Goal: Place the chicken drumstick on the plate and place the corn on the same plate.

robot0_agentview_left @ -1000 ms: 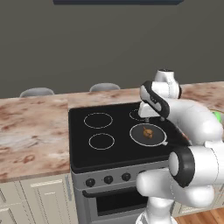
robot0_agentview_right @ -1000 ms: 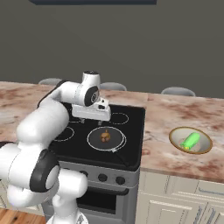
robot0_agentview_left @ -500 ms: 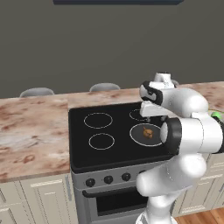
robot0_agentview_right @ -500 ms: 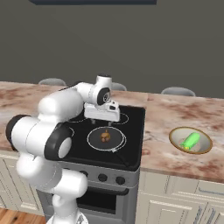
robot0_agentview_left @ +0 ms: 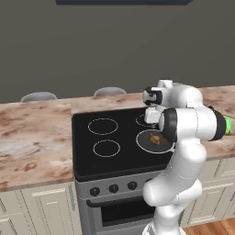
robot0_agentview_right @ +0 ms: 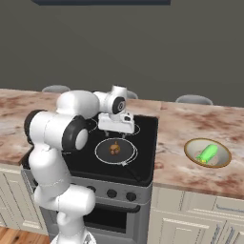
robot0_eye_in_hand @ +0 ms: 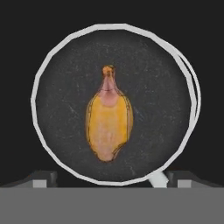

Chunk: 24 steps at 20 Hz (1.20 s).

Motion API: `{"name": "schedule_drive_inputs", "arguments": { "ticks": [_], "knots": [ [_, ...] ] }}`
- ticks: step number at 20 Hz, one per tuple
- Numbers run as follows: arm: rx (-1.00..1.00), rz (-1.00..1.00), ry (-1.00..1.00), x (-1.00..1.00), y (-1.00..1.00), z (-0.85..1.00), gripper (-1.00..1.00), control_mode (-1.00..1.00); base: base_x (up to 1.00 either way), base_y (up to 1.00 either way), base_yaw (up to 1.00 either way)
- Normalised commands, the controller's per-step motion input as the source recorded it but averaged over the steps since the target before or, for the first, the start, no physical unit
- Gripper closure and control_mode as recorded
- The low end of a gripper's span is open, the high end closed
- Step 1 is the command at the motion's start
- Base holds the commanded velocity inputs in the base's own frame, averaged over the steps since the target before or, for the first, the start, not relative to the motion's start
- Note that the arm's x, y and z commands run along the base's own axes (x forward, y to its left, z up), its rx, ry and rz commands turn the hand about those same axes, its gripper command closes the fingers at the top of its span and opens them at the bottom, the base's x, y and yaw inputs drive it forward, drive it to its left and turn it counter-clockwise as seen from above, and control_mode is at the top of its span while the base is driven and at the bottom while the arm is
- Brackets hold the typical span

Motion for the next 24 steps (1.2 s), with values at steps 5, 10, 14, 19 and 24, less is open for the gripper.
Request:
{"name": "schedule_drive_inputs", "arguments": {
  "ticks": [5, 10, 14, 19, 24],
  "knots": [
    [0.0, 0.0, 0.11, 0.27, 0.0, -0.33, -1.0, -1.0, 0.0, 0.0, 0.0],
    [0.0, 0.0, 0.11, 0.07, 0.0, -0.21, -1.0, -1.0, 0.0, 0.0, 0.0],
    [0.0, 0.0, 0.1, 0.0, 0.0, -0.2, -1.0, -1.0, 0.0, 0.0, 0.0],
    [0.0, 0.0, 0.07, -0.09, 0.0, -0.28, -1.0, -1.0, 0.0, 0.0, 0.0],
    [0.0, 0.0, 0.01, -0.13, 0.0, -0.23, -1.0, -1.0, 0.0, 0.0, 0.0]
  ]
}}
